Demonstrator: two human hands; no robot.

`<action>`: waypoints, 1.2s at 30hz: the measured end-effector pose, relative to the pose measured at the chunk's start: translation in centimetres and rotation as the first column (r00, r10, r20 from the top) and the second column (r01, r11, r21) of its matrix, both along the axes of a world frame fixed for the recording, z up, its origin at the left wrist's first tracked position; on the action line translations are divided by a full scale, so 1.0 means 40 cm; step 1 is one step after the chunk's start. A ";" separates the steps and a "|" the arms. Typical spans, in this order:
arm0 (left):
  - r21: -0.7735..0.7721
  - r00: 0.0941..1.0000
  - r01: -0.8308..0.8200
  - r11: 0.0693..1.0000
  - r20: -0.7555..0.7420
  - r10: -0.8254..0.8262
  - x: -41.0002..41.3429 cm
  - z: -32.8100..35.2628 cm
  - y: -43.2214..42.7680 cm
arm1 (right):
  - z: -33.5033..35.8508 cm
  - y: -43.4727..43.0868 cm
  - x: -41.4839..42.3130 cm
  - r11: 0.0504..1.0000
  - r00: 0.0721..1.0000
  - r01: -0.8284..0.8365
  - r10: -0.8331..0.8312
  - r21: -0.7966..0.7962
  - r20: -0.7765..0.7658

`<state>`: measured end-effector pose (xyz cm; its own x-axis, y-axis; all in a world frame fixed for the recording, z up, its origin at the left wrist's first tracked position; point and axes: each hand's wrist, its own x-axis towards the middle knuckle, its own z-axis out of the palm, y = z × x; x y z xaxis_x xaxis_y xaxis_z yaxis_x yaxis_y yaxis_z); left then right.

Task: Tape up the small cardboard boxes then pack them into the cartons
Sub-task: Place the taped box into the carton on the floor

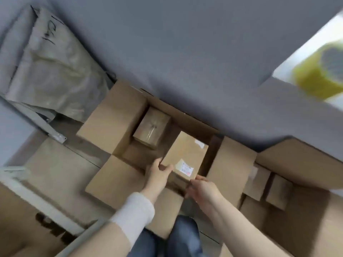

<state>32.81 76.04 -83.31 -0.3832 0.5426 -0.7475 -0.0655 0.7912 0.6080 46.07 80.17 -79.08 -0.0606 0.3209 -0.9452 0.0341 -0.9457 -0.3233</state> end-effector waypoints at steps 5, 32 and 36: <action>-0.029 0.996 0.075 0.997 -0.046 -0.076 -0.043 -0.347 0.112 | -0.376 0.108 -0.080 0.986 0.981 0.168 -0.166 -0.007 0.101; -0.082 0.998 0.047 0.996 0.041 -0.044 0.021 0.030 0.045 | -0.020 -0.012 -0.084 0.960 0.951 0.281 -0.275 -0.022 0.144; -0.106 0.980 -0.129 0.986 0.140 0.144 0.053 0.340 -0.101 | 0.291 -0.104 -0.056 0.997 0.991 0.079 -0.081 0.020 0.108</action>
<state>34.93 71.99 -69.72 -0.3311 0.4157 -0.8471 -0.2598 0.8229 0.5054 43.81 76.01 -67.43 0.0689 0.3356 -0.9395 -0.0057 -0.9416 -0.3368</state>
